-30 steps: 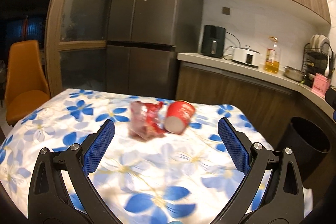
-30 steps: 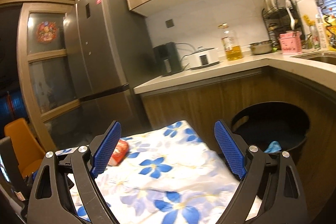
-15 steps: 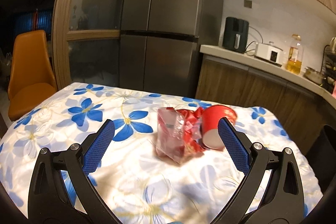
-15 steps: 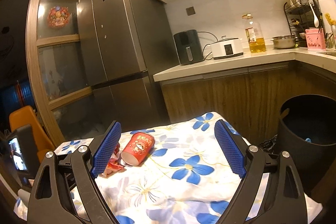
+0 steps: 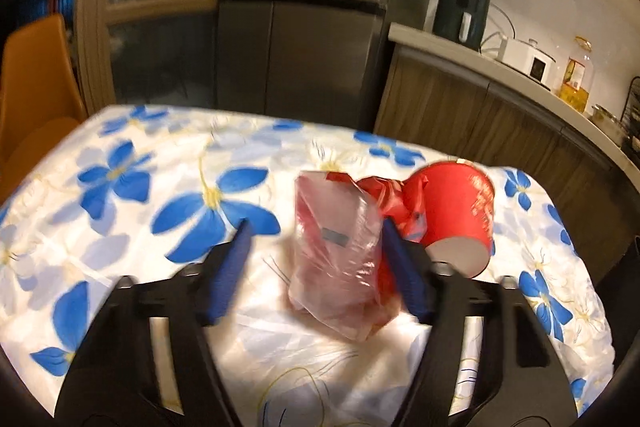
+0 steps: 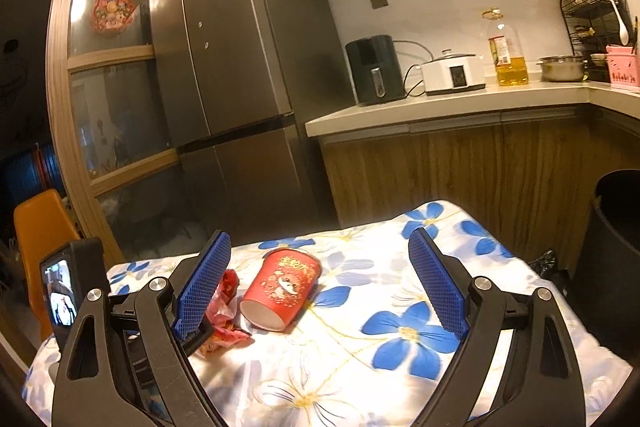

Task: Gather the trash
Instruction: 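Grasp the clear plastic bag with the left tool while the right tool grasps the red cup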

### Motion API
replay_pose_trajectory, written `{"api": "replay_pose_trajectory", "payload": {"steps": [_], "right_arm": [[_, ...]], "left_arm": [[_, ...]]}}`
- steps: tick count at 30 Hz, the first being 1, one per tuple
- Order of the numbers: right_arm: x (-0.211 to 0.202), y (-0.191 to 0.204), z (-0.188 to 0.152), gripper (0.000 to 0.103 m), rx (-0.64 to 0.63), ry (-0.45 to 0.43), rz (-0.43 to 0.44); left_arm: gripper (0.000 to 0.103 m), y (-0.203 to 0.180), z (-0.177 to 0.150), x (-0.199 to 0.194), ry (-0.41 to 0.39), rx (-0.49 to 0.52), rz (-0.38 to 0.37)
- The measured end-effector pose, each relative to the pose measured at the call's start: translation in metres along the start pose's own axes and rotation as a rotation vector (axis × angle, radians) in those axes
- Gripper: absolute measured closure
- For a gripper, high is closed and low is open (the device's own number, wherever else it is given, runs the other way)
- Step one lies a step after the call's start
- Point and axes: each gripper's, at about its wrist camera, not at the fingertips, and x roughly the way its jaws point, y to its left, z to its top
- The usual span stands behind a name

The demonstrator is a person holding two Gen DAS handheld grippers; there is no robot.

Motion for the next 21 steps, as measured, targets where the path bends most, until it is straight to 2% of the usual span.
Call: {"api": "replay_pose_trajectory", "payload": {"steps": [2,5,8,12,18,21], "right_arm": [[0.009,0.005,-0.003,0.016,-0.008,0.013,0.005],[0.025,0.015,-0.008,0.016,-0.014,0.042,0.003],[0.037,0.021,-0.013,0.016,-0.02,0.061,-0.001],[0.055,0.032,-0.02,0.016,-0.031,0.086,-0.016],[0.08,0.039,-0.024,0.016,-0.009,0.132,-0.036],[0.094,0.041,-0.028,0.016,-0.007,0.169,-0.057]], "left_arm": [[0.066,0.004,0.0,0.002,0.007,-0.017,-0.032],[0.074,0.008,-0.003,0.0,-0.002,-0.034,-0.049],[0.079,0.023,-0.004,-0.006,-0.015,-0.101,-0.066],[0.08,0.047,-0.004,-0.021,-0.054,-0.198,-0.049],[0.08,0.063,-0.001,-0.048,-0.172,-0.216,0.036],[0.08,0.066,0.0,-0.047,-0.169,-0.228,0.033]]}}
